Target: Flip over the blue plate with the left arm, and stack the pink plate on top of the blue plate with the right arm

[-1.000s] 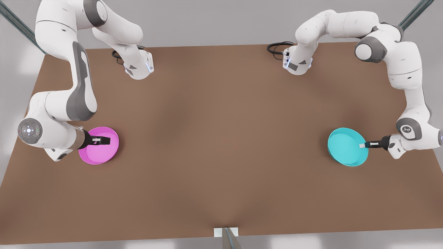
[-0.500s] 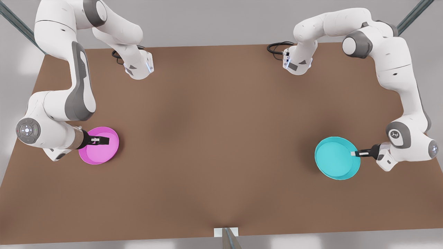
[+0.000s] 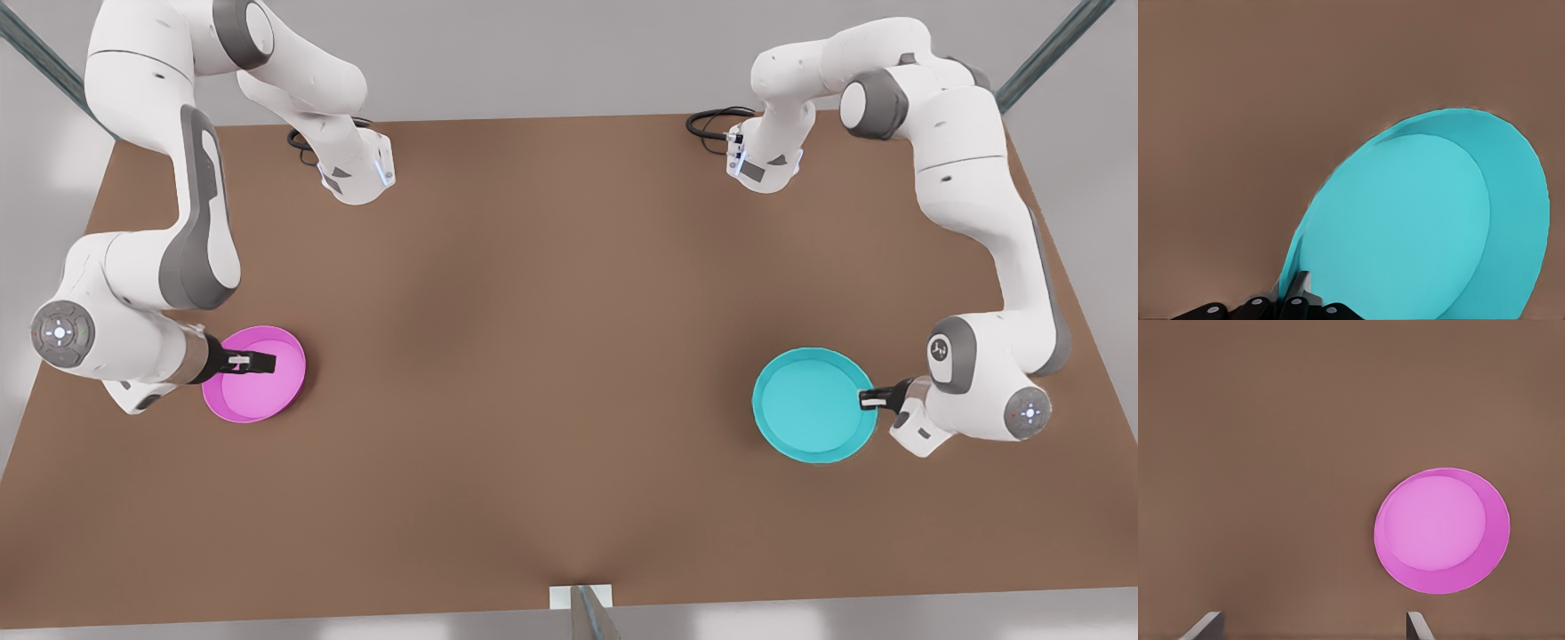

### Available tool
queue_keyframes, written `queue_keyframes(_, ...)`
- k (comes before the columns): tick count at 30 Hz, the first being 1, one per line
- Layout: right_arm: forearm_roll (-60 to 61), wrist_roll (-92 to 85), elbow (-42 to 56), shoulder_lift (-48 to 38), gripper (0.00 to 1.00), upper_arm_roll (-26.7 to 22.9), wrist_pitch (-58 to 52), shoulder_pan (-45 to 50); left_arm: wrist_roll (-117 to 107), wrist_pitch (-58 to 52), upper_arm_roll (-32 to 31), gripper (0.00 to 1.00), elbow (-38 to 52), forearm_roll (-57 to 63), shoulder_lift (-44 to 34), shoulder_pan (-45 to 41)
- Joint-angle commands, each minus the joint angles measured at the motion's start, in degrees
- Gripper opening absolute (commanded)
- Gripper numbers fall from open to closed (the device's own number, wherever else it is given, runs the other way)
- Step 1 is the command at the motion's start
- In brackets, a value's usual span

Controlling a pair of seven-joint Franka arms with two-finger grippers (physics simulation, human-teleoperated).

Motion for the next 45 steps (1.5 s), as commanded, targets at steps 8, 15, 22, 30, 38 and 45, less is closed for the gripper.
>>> queue_keyframes(8, 0.0, 0.0, 0.0, 0.0, 1.0, 0.0, 0.0, -0.2, -6.7, -6.3, 0.8, 0.21, 4.1, 8.8, -0.1, -10.4)
queue_keyframes(15, 0.0, 0.0, 0.0, 0.0, 1.0, 0.0, 0.0, -0.3, -16.7, -12.5, 0.9, 0.21, 4.1, 23.1, 0.0, -21.8)
queue_keyframes(22, 0.0, -0.2, 0.1, 0.0, 1.0, 0.0, 0.0, -0.4, -19.7, -18.4, 1.0, 0.21, 4.1, 39.6, 0.2, -31.3)
queue_keyframes(30, 0.0, -0.2, 0.0, 0.0, 1.0, 0.0, -0.2, -0.5, -26.6, -24.6, 0.9, 0.21, 3.8, 53.2, 3.3, -43.1)
queue_keyframes(38, 0.0, -0.4, 0.0, -0.1, 1.0, 0.0, -1.1, -2.9, -33.5, -32.1, 0.9, 0.21, 3.8, 60.2, 7.9, -52.5)
queue_keyframes(45, -1.3, -0.3, -0.2, 0.1, 1.0, 0.2, -1.3, -1.1, -38.2, -36.8, 0.9, 0.21, 3.9, 68.7, 12.6, -57.5)
